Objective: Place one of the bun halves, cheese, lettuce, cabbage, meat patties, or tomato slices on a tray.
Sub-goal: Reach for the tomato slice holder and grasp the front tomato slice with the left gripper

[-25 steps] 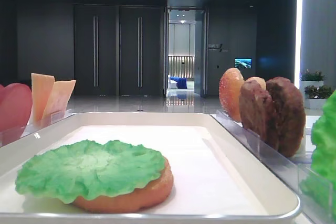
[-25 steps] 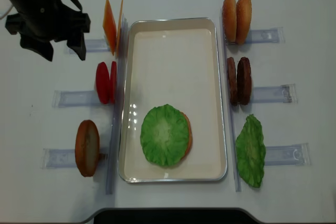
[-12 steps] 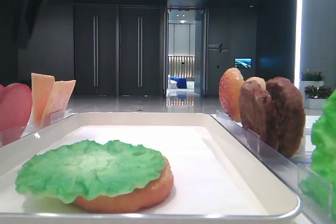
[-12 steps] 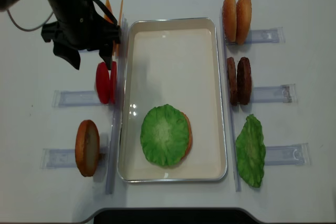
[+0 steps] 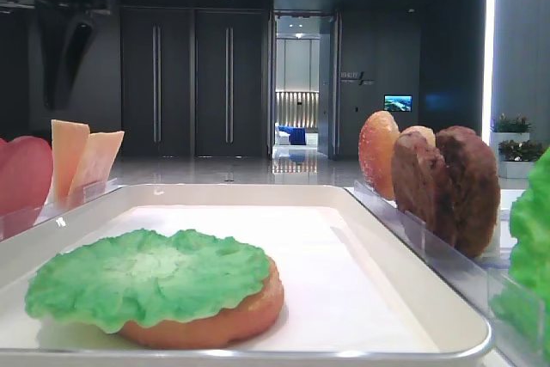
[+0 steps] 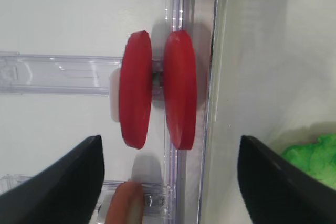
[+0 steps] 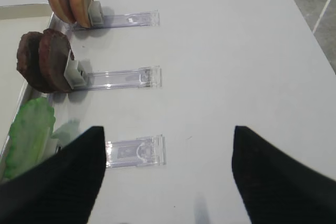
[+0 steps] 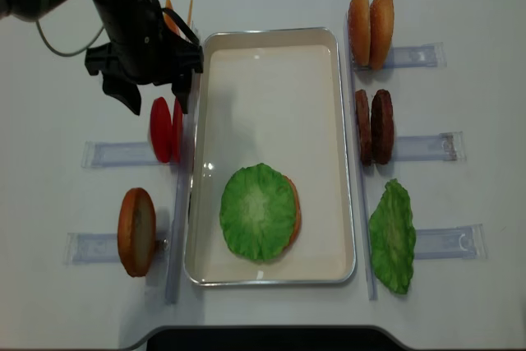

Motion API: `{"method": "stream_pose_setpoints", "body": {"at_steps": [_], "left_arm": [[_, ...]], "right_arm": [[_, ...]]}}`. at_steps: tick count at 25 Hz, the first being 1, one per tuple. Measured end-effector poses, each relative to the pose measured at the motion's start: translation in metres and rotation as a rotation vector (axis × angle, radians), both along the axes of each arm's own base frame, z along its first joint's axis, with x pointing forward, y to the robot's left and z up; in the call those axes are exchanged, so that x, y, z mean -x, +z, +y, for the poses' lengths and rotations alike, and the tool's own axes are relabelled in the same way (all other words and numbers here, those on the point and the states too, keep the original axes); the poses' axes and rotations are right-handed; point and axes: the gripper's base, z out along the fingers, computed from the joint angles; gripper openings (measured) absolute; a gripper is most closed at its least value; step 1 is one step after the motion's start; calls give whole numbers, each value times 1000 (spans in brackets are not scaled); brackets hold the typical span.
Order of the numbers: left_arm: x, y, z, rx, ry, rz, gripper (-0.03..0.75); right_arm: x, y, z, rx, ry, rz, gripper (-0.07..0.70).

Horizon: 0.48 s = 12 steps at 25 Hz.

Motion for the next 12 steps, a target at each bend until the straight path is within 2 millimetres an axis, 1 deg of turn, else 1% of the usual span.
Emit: {"method": "stream_pose_setpoints", "body": {"at_steps": [9,12], "left_arm": [[-3,-12,-6,9,-1,26,600],[-4,-12,-9,31,1,15,600]], "right_arm": [[0,0,0,0,0,0,482],[0,0,0,0,0,0,482]]}}
